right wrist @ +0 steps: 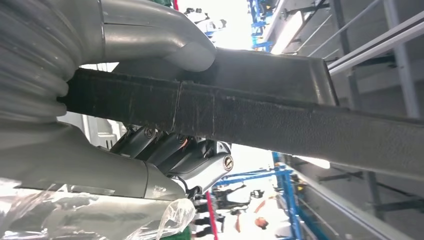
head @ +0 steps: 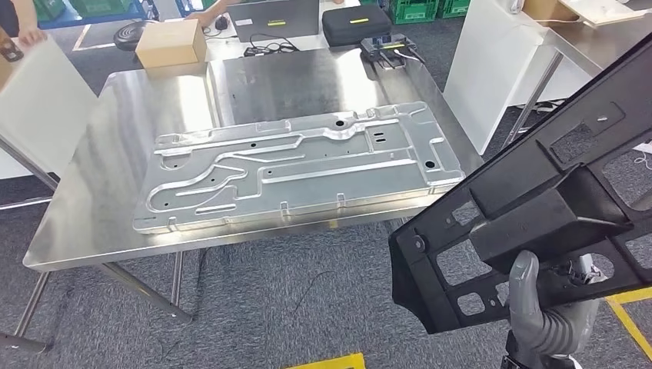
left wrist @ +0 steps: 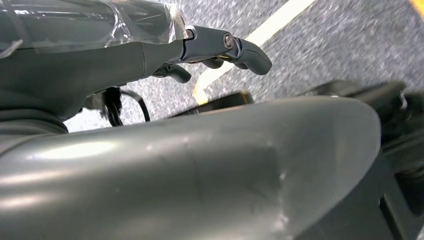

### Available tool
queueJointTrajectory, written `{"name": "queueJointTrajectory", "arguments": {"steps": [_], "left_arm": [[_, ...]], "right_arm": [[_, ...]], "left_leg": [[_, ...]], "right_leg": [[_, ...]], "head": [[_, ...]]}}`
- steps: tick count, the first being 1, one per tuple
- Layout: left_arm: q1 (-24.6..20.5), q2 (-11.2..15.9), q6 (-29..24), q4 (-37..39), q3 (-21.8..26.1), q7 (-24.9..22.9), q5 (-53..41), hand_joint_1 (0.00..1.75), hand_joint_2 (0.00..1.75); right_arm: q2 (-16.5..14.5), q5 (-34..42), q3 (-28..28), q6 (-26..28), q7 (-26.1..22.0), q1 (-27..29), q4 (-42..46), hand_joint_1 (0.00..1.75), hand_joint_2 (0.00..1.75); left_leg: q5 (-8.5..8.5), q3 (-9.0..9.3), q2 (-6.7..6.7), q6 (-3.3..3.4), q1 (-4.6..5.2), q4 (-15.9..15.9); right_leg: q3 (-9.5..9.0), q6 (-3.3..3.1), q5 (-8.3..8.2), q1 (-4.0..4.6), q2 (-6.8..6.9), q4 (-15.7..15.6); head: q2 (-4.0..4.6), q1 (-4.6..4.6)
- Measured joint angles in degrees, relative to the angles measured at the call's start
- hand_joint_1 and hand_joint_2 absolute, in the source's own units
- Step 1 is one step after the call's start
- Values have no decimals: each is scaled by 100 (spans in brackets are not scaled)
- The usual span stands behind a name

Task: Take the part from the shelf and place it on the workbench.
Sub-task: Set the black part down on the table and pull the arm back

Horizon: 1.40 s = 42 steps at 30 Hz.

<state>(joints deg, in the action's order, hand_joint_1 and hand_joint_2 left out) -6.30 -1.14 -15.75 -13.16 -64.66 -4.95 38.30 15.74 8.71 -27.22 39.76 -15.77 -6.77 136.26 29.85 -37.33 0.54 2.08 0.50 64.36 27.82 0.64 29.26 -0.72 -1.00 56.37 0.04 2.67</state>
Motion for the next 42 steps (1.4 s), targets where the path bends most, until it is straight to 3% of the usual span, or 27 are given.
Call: {"name": "queueJointTrajectory", "arguments": {"steps": [2,3,5,7,9,11,13,14,17,18,20,22,23,24,26,28,29,30,31,33,34,36,38,40,42], "left_arm": [[12,16,-15,0,-3,-50,28,0,0],[20,23,-18,0,-3,-66,45,0,0],[13,28,-21,1,-4,-94,60,0,0],[-23,39,-24,2,-5,-127,56,0,0],[-52,53,-23,2,-4,-157,50,0,0],[-42,56,-20,2,-7,-179,49,0,0],[-15,55,-28,2,-10,-198,39,0,0],[-7,56,-36,2,-11,-192,33,0,0],[-7,59,-49,2,-12,-43,18,0,0],[-18,60,-43,2,-12,27,18,0,0],[-58,63,-27,2,-12,143,19,0,0],[-83,67,-17,2,-12,203,15,0,0],[-88,68,-15,2,-12,218,13,0,0],[-85,69,-13,2,-12,228,15,0,0],[-64,68,-2,2,-12,251,22,0,0],[-46,69,22,2,-13,268,28,0,0],[-47,69,33,2,-13,270,27,0,0],[-50,70,42,2,-14,268,26,0,0],[-45,71,45,2,-13,263,30,0,0],[-37,69,48,2,-13,260,81,0,0],[-35,67,44,2,-12,288,137,0,0],[-61,63,-16,2,10,552,321,0,0],[-97,59,-71,2,76,1181,576,0,0],[-123,48,114,1,192,1862,907,0,0],[-121,32,533,0,362,2290,1339,0,87]], "right_arm": [[0,157,-15,-2,62,-113,-106,175,175],[0,216,-24,-3,68,-161,-161,175,175],[-1,289,-53,-8,53,-267,-246,175,175],[-2,323,-94,-14,33,-373,-323,175,175],[-2,339,-141,-15,22,-461,-401,175,175],[-3,343,-193,-15,20,-519,-484,175,175],[-2,330,-259,-18,89,-603,-582,175,175],[2,301,-296,-34,175,-677,-631,175,175],[42,150,-420,-200,662,-1056,-797,175,175],[60,118,-464,-287,856,-1221,-856,175,175],[87,99,-539,-457,1145,-1524,-948,175,175],[102,95,-607,-568,1267,-1750,-1016,175,175],[107,93,-640,-590,1290,-1844,-1055,175,175],[109,88,-675,-615,1313,-1927,-1098,175,175],[113,48,-777,-752,1430,-2094,-1197,175,175],[112,-37,-933,-1015,1604,-2302,-1348,175,175],[106,-90,-1024,-1155,1659,-2414,-1439,175,175],[92,-149,-1121,-1279,1686,-2513,-1537,175,175],[71,-212,-1224,-1387,1688,-2596,-1641,175,175],[-1,-334,-1441,-1551,1673,-2729,-1838,175,175],[-33,-394,-1543,-1617,1666,-2788,-1920,175,175],[-99,-531,-1725,-1716,1676,-2897,-2019,175,175],[-136,-727,-1850,-1756,1732,-2951,-2069,175,175],[-139,-904,-1934,-1769,1815,-2948,-2087,175,175],[-135,-1004,-2010,-1802,1859,-2901,-2092,87,87]], "left_leg": [[-585,77,-36,113,67,-564],[-725,111,-54,161,93,-701],[-681,259,-85,239,107,-808],[-652,477,-102,320,74,-929],[-578,649,-112,358,51,-987],[-441,787,-131,356,42,-992],[-275,979,-150,331,28,-992],[-183,1096,-156,311,19,-992],[103,1370,-129,223,20,-1007],[166,1428,-115,184,27,-1041],[164,1520,-98,106,38,-1040],[47,1393,-92,45,32,-675],[18,1193,-91,16,20,-337],[57,917,-91,-10,-1,42],[386,354,-90,-71,-45,627],[679,-4,-90,-118,-82,666],[630,-81,-89,-130,-96,461],[368,-110,-88,-136,-106,141],[-77,-121,-84,-130,-106,-199],[-767,-85,-79,-58,-77,-608],[-907,-61,-78,-4,-51,-651],[-854,24,-90,97,-35,-667],[-794,148,-99,182,-55,-752],[-729,281,-106,243,-65,-834],[-640,393,-122,261,-59,-863]], "right_leg": [[-145,57,130,4,-29,-17],[-206,98,161,-3,-41,-21],[-274,181,129,-12,-43,24],[-156,227,40,-14,-2,362],[238,268,138,-23,38,1004],[723,319,444,-39,43,1502],[999,359,596,-53,52,1434],[1036,372,467,-57,64,1168],[1016,327,-580,-46,121,211],[1009,284,-797,-33,124,71],[944,185,-781,-17,97,15],[785,105,-690,-41,90,-46],[690,74,-631,-55,90,-68],[605,53,-559,-64,93,-83],[443,39,-405,-75,75,-88],[238,60,-231,-86,45,-88],[117,77,-137,-93,34,-88],[-6,99,-39,-99,29,-90],[-129,126,60,-98,24,-86],[-294,203,220,-87,1,-101],[-351,248,270,-87,-12,-123],[-431,318,338,-107,-11,-184],[-358,353,456,-116,24,49],[97,380,672,-107,49,806],[708,395,742,-100,50,1541]], "head": [[0,2],[0,3],[1,7],[2,-1],[1,-14],[0,-16],[0,-15],[0,-15],[2,-14],[2,-10],[2,-8],[1,10],[1,19],[1,28],[0,37],[0,39],[0,39],[0,39],[1,39],[1,36],[2,35],[1,31],[2,20],[1,9],[0,7]]}}
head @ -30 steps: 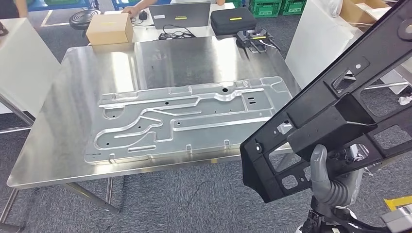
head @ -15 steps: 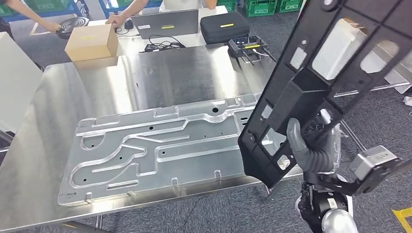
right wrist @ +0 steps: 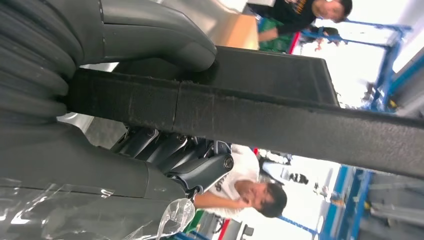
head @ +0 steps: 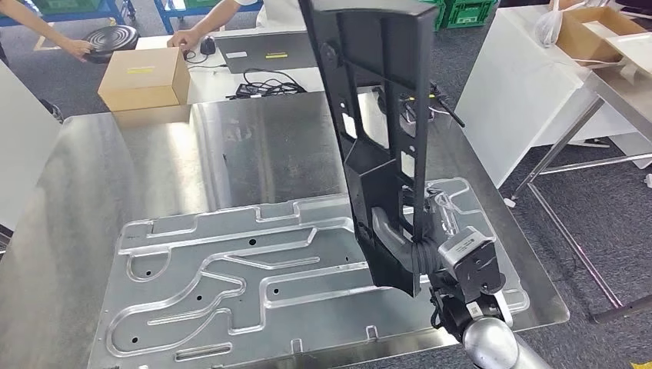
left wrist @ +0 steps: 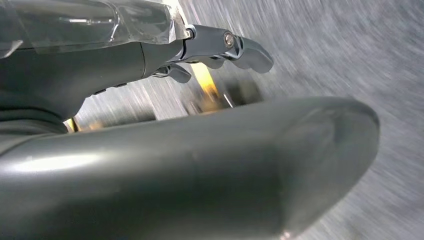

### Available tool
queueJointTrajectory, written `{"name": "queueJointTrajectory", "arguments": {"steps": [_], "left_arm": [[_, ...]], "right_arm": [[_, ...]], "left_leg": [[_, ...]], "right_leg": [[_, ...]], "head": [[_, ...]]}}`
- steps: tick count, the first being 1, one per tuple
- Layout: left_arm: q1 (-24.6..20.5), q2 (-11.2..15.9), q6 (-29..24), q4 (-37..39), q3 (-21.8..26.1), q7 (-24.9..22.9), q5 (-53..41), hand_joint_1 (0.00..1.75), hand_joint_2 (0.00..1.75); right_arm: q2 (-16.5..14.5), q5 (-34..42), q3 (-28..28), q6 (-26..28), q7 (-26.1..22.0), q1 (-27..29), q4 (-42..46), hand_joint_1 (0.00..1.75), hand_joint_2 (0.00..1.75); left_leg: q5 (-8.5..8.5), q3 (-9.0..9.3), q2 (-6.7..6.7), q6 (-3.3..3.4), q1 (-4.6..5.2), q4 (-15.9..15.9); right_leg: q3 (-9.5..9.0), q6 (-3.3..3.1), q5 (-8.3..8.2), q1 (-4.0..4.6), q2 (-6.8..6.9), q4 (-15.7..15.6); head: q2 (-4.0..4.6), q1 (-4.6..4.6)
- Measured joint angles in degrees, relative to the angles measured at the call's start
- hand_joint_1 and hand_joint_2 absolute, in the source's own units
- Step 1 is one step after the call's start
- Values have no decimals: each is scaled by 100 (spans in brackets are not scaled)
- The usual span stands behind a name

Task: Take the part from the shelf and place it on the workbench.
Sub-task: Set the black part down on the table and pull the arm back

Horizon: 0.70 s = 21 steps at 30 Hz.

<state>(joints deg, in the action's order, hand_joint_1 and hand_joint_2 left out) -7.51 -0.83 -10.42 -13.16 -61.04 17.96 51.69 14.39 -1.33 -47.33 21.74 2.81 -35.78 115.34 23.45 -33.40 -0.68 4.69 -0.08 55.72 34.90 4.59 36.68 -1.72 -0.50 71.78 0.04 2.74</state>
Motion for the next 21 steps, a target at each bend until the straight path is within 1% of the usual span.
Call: {"name": "queueJointTrajectory", "arguments": {"steps": [1,2,3,4,5,6,7,8,9,10,14,17,21], "left_arm": [[13,-9,172,0,95,122,176,0,131],[27,-14,269,0,188,196,288,0,175],[36,-17,278,0,271,223,322,0,175],[38,-19,229,1,335,213,303,0,175],[30,-19,158,1,389,186,270,0,175],[19,-19,81,2,433,154,235,0,175],[9,-19,13,2,470,128,206,0,175],[-3,-19,-31,2,503,110,186,0,175],[-8,-20,-49,2,529,101,171,0,175],[-11,-20,-41,2,551,96,165,0,175],[-14,-20,53,2,642,86,156,0,175],[-13,-19,82,2,682,88,140,0,175],[-8,-20,259,2,690,119,44,0,175]], "right_arm": [[3,-30,-29,-19,4,33,-2,44,44],[5,-55,-56,-33,3,63,-2,0,0],[9,-73,-76,-44,-2,82,-2,0,0],[13,-87,-94,-57,-11,94,-2,0,0],[16,-100,-111,-68,-22,102,-2,0,0],[16,-116,-126,-80,-36,108,-2,0,0],[12,-134,-144,-93,-47,116,-1,0,0],[7,-155,-162,-101,-56,120,0,0,0],[3,-175,-178,-103,-62,124,1,0,0],[-1,-190,-191,-97,-66,127,1,0,0],[-1,-217,-219,-67,-76,141,0,0,0],[-1,-217,-242,-55,-76,154,0,0,0],[2,-223,-249,-13,-76,220,1,0,0]], "left_leg": [[53,63,-13,-4,3,-3],[109,135,-26,-12,6,-4],[164,211,-37,-27,7,-6],[218,269,-40,-46,7,-10],[267,313,-42,-73,22,-8],[305,329,-38,-96,36,1],[327,326,-35,-99,53,6],[338,326,-32,-91,70,12],[340,324,-28,-72,70,7],[337,332,-27,-55,72,-10],[338,369,-12,-54,68,-76],[326,376,-12,-85,65,-96],[311,377,-12,-157,60,-103]], "right_leg": [[199,-6,-136,3,0,93],[286,-24,-400,9,1,-53],[273,-52,-751,19,2,-399],[208,-92,-1072,36,8,-788],[132,-130,-1297,60,12,-1132],[73,-165,-1399,72,15,-1374],[43,-178,-1403,77,16,-1485],[31,-177,-1377,76,13,-1538],[27,-173,-1359,70,10,-1561],[28,-167,-1354,74,7,-1562],[25,-200,-1332,87,-5,-1563],[22,-214,-1327,95,-5,-1563],[19,-229,-1334,99,-4,-1562]], "head": [[0,1],[0,1],[0,1],[0,2],[1,3],[1,4],[1,6],[1,9],[1,10],[1,11],[0,11],[0,12],[0,13]]}}
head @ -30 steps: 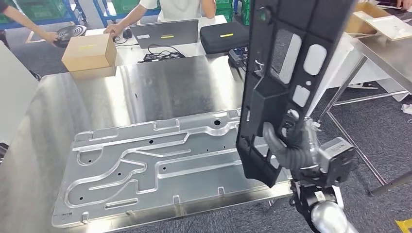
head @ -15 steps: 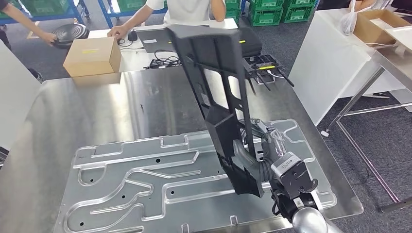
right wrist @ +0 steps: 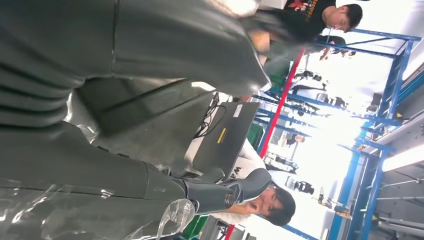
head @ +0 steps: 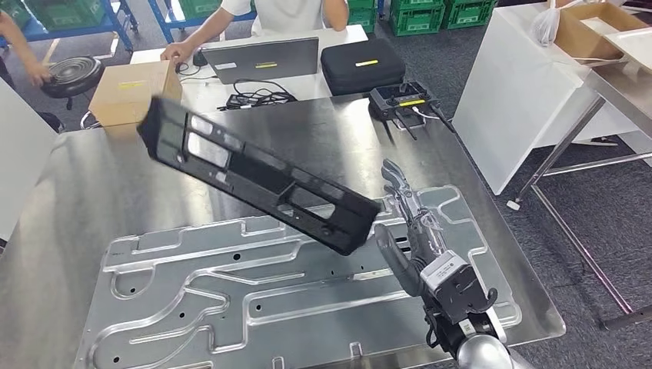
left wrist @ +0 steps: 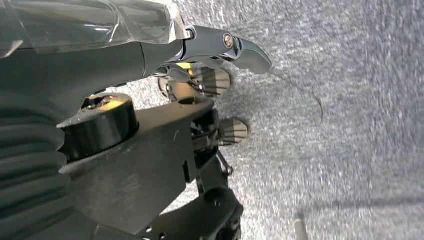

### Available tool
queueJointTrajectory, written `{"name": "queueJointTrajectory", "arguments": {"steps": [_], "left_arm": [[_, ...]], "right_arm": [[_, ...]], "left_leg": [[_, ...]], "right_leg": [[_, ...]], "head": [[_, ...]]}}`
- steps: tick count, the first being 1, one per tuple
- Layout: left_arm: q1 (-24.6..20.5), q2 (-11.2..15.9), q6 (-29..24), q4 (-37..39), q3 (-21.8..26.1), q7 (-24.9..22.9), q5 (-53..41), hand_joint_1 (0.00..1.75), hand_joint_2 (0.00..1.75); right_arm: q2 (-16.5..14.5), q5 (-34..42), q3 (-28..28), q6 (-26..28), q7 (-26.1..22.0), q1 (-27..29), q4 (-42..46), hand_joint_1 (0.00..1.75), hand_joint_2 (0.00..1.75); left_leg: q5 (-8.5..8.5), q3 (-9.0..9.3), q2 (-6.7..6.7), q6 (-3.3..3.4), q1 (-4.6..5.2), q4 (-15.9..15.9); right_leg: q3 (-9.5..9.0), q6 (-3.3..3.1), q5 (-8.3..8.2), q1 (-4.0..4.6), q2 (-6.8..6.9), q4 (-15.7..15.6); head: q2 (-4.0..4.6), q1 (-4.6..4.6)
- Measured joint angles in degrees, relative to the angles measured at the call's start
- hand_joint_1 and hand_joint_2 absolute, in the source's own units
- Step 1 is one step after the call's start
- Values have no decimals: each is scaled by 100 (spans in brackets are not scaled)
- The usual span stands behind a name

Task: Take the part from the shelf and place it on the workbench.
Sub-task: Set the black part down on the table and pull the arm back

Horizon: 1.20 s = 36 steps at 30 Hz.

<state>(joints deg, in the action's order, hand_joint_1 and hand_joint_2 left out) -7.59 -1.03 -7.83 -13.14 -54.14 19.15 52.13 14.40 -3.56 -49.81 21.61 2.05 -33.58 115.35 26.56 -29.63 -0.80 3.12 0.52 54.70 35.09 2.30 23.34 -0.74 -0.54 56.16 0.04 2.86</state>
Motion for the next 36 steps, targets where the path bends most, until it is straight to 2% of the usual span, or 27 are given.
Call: {"name": "queueJointTrajectory", "arguments": {"steps": [2,6,10,14,16,18,19,20,21,23,24,25,26,28,29,30,31,32,34,35,36], "left_arm": [[6,0,76,0,0,7,-16,0,175],[28,0,153,0,-1,-43,-39,0,0],[43,0,157,0,-2,-216,-78,0,0],[56,1,72,0,-12,-683,-157,0,0],[70,5,14,0,-19,-849,-184,0,0],[81,5,-34,0,-23,-922,-190,0,0],[84,4,-52,0,-25,-940,-190,0,0],[88,2,-65,0,-25,-952,-189,0,0],[92,2,-75,0,-26,-957,-190,0,0],[100,-2,-82,0,-28,-963,-190,0,0],[103,-5,-82,0,-30,-967,-191,0,0],[105,-9,-84,0,-32,-972,-190,0,0],[105,-10,-87,0,-33,-975,-186,0,0],[107,2,-97,1,-35,-975,-169,0,0],[107,8,-101,1,-36,-968,-155,0,0],[107,14,-105,2,-36,-955,-142,0,0],[110,19,-107,2,-37,-943,-126,0,0],[116,12,-106,2,-37,-929,-108,0,0],[139,11,-101,2,-37,-915,-69,0,0],[150,10,-98,2,-37,-910,-49,0,0],[158,9,-95,2,-37,-908,-35,0,0]], "right_arm": [[4,-1,1,13,0,40,2,0,0],[20,6,3,34,-11,122,16,0,0],[29,41,17,104,-70,176,16,0,0],[30,186,63,243,-276,209,16,0,0],[22,323,91,347,-473,251,23,0,0],[4,463,139,467,-702,338,68,0,0],[-4,520,165,515,-806,384,103,0,0],[-8,565,188,552,-894,432,141,0,0],[-8,595,206,579,-954,479,166,0,0],[-9,631,233,605,-1000,562,192,0,0],[-9,644,243,613,-1006,604,197,0,0],[-10,656,251,618,-1021,640,206,0,0],[-10,671,257,630,-1048,669,219,0,0],[-11,722,287,691,-1159,738,264,0,0],[-16,759,305,736,-1235,781,295,0,0],[-25,793,322,782,-1323,830,339,0,0],[-36,822,336,824,-1411,884,382,0,0],[-51,842,344,854,-1496,938,431,0,0],[-74,860,355,893,-1641,1041,525,0,0],[-86,860,358,903,-1699,1092,576,0,0],[-94,857,362,910,-1747,1142,630,0,0]], "left_leg": [[-3,2,0,-12,0,0],[-4,11,0,-13,4,0],[-4,19,0,-13,13,1],[-2,20,0,-10,19,6],[-11,19,-1,37,35,18],[-116,81,9,102,25,-111],[-192,130,23,122,-4,-222],[-256,174,38,133,-37,-326],[-292,199,54,132,-69,-384],[-311,193,68,132,-103,-403],[-316,183,73,116,-123,-396],[-319,171,74,86,-153,-384],[-317,154,73,42,-194,-360],[-279,95,64,-84,-262,-262],[-250,52,56,-150,-273,-198],[-224,7,45,-203,-270,-128],[-212,-41,34,-242,-259,-75],[-208,-75,28,-266,-268,-34],[-116,-156,33,-289,-291,88],[46,-232,41,-291,-296,272],[287,-347,48,-284,-290,590]], "right_leg": [[-4,-7,-5,-1,0,0],[-17,-8,-10,-4,0,0],[-22,-6,-11,-8,1,-1],[-26,-3,-16,-22,2,-7],[-39,33,-49,-52,9,-42],[-77,83,-84,-52,11,-113],[-69,99,-25,-41,11,-75],[-18,116,107,-29,12,75],[89,134,303,-36,15,359],[372,189,671,-72,17,1099],[448,225,737,-101,19,1332],[415,268,690,-134,23,1344],[262,323,550,-171,31,1120],[-222,453,259,-237,38,326],[-355,458,168,-248,14,96],[-415,425,175,-258,-14,-24],[-378,352,210,-248,-47,18],[-318,258,217,-255,-61,66],[-241,134,225,-238,-46,93],[-200,84,196,-221,-33,94],[-156,49,159,-195,-19,92]], "head": [[0,0],[0,0],[0,-1],[0,0],[0,0],[0,-1],[0,-5],[0,-9],[0,-15],[0,-23],[0,-26],[0,-26],[0,-26],[0,-31],[1,-33],[1,-34],[1,-33],[1,-28],[1,-18],[1,-13],[1,-8]]}}
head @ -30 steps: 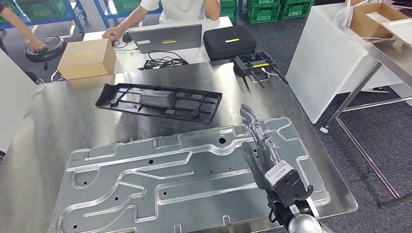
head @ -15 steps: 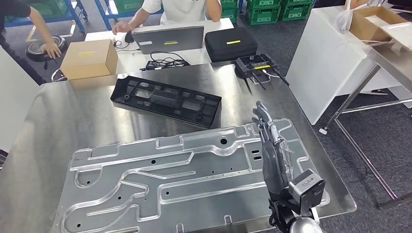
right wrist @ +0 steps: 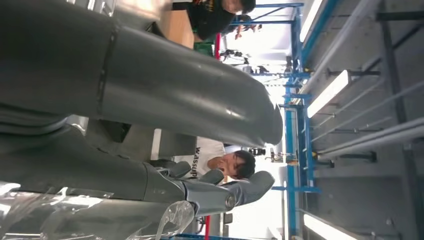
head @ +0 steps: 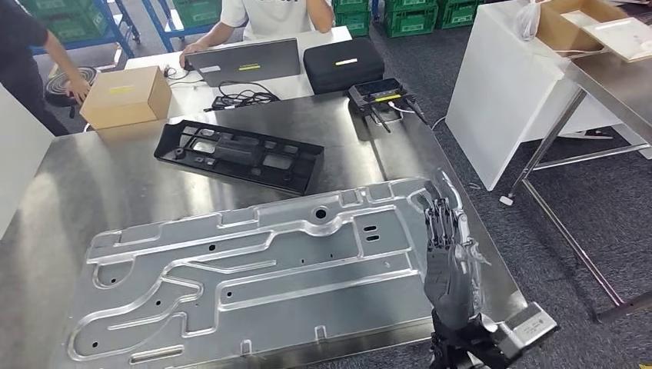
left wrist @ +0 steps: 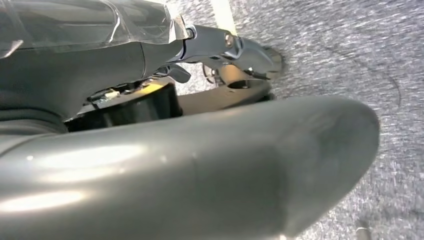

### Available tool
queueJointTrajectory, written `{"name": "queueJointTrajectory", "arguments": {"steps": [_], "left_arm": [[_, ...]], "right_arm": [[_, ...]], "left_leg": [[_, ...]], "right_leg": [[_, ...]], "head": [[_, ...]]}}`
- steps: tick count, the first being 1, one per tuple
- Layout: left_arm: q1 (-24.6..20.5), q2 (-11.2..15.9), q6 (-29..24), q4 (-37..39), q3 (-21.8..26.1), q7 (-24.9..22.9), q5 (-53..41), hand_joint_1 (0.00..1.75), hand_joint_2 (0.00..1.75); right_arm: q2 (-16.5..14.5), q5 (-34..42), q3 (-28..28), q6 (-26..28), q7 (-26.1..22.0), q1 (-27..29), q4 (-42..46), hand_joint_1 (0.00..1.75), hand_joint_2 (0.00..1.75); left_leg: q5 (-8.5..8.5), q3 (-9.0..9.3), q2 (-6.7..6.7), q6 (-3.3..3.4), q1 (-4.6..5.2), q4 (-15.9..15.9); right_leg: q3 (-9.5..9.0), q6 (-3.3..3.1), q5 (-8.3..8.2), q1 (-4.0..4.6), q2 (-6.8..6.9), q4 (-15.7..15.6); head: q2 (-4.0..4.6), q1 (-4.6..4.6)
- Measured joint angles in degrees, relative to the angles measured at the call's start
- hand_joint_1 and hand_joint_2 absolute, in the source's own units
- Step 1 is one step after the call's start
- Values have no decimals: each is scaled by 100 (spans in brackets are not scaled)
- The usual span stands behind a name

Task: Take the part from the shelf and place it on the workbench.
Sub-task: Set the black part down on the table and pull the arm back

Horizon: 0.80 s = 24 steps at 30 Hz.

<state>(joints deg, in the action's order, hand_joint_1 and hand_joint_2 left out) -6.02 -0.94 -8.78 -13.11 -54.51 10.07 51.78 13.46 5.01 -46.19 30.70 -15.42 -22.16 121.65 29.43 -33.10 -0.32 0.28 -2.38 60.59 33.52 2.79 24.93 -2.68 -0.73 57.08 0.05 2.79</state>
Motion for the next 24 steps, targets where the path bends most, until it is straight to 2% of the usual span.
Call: {"name": "queueJointTrajectory", "arguments": {"steps": [2,3,4,5,7,8,9,10,12,13,14,15,17,18,19,20,21,22,24], "left_arm": [[4,-2,4,0,0,8,19,0,0],[4,-2,4,0,0,11,28,0,0],[4,-2,4,0,0,14,36,0,0],[4,-2,4,0,0,16,47,0,0],[-5,2,4,0,0,18,60,0,0],[-13,7,3,0,0,20,64,0,0],[-21,11,2,0,0,24,65,0,0],[-28,14,1,0,0,28,69,0,0],[-30,8,2,0,0,35,78,0,0],[-34,4,2,0,1,34,84,0,0],[-38,1,1,0,1,35,85,0,0],[-40,-4,2,0,2,35,85,0,0],[-32,-11,5,0,2,36,82,0,0],[-25,-15,8,0,2,36,82,0,0],[-22,-17,9,0,2,37,83,0,0],[-22,-17,11,0,2,40,87,0,0],[-21,-18,12,0,2,45,92,0,0],[-22,-19,12,0,2,55,99,0,0],[-24,-27,13,0,2,76,115,0,0]], "right_arm": [[-10,-13,6,5,-71,110,98,0,0],[-12,-20,7,5,-95,159,138,0,0],[-13,-27,7,5,-114,196,171,0,0],[-15,-35,7,5,-130,222,205,0,0],[-17,-51,8,5,-152,247,274,0,0],[-19,-57,10,5,-163,260,307,0,0],[-20,-60,14,6,-174,279,335,0,0],[-21,-61,16,7,-186,296,358,0,0],[-23,-55,22,10,-208,331,390,0,0],[-24,-52,27,13,-218,344,402,0,0],[-24,-44,32,17,-228,363,419,0,0],[-24,-37,38,21,-238,388,434,0,0],[-24,-16,42,28,-259,436,457,0,0],[-24,-8,43,32,-273,459,464,0,0],[-24,3,44,42,-290,482,469,0,0],[-24,9,45,55,-311,508,474,0,0],[-24,13,48,77,-336,537,482,0,0],[-24,15,54,105,-368,565,493,0,0],[-24,31,77,173,-451,612,528,0,0]], "left_leg": [[512,-266,6,42,51,822],[654,-331,6,81,91,1115],[679,-299,5,139,139,1202],[599,-161,4,217,191,1064],[321,368,2,435,317,275],[214,621,11,522,378,-137],[141,792,14,572,427,-434],[107,873,16,589,463,-604],[-18,831,17,547,466,-687],[-98,799,22,538,452,-727],[-194,745,30,540,429,-762],[-290,679,37,544,405,-792],[-429,518,51,558,396,-791],[-487,441,60,554,395,-787],[-546,363,70,550,396,-783],[-601,292,77,545,397,-779],[-652,231,81,537,398,-777],[-699,181,82,528,400,-774],[-781,111,84,491,415,-763]], "right_leg": [[96,-51,-74,65,27,0],[146,-74,-113,105,37,1],[195,-100,-152,147,44,1],[243,-124,-194,188,46,2],[325,-156,-282,245,41,1],[350,-158,-329,263,40,-4],[362,-148,-377,265,43,-16],[369,-127,-429,256,46,-33],[381,-65,-540,248,48,-95],[414,-32,-516,249,43,-93],[469,-3,-376,256,41,-7],[551,27,-128,259,39,203],[732,77,462,244,42,924],[783,98,613,238,43,1277],[760,111,621,236,44,1486],[638,115,520,235,44,1498],[409,106,364,236,44,1288],[84,84,231,240,45,888],[-536,18,187,274,47,-29]], "head": [[-1,4],[-1,3],[-1,3],[-1,2],[-1,2],[-1,0],[-1,-1],[-1,-2],[-1,-2],[-1,-5],[-1,-8],[-1,-16],[-1,-31],[-1,-37],[-1,-37],[-1,-39],[-1,-39],[-1,-40],[-1,-44]]}}
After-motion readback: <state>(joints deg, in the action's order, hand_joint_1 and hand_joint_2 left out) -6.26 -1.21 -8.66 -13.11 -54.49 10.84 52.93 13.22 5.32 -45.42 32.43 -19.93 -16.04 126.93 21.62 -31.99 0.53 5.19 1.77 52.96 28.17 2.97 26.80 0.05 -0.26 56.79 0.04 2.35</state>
